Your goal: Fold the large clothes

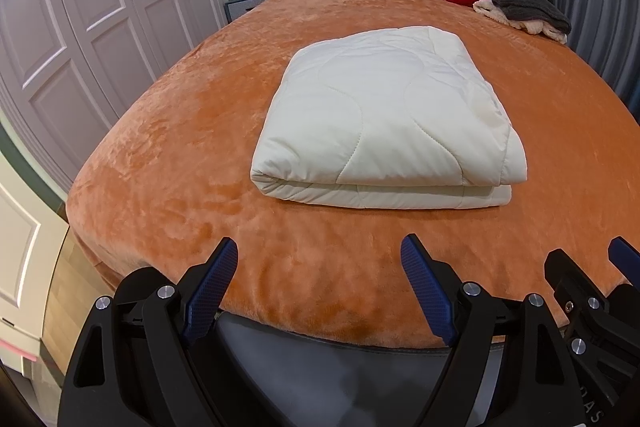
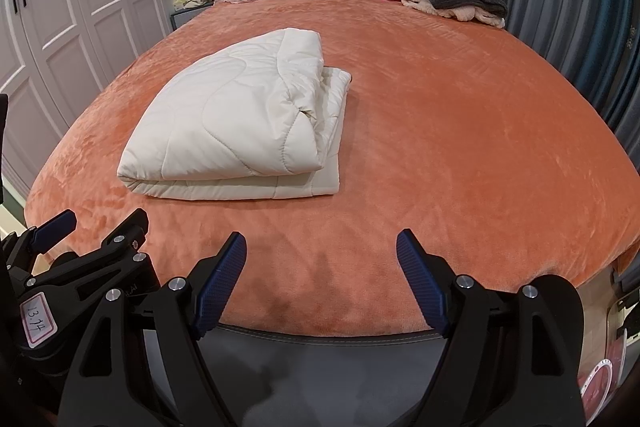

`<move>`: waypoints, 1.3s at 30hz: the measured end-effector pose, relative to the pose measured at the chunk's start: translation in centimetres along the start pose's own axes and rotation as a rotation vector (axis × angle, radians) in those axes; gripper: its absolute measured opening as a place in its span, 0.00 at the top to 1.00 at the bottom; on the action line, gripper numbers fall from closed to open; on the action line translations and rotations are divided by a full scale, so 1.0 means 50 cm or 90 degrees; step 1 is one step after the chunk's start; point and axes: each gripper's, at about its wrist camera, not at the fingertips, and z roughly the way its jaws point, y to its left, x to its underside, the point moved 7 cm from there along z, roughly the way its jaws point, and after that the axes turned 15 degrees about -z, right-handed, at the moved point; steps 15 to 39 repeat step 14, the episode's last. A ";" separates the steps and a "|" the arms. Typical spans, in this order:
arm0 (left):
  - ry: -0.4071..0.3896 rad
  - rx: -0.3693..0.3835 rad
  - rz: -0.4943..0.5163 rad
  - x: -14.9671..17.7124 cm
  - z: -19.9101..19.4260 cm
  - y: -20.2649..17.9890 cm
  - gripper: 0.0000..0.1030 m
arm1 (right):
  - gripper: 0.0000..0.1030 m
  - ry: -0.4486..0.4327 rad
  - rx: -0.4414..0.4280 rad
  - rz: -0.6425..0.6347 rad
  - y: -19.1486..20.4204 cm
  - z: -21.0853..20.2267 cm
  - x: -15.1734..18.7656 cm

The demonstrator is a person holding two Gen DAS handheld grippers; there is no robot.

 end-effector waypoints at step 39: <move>0.015 -0.007 -0.011 0.005 0.009 0.009 0.23 | 0.27 0.011 0.012 0.000 0.014 0.003 -0.001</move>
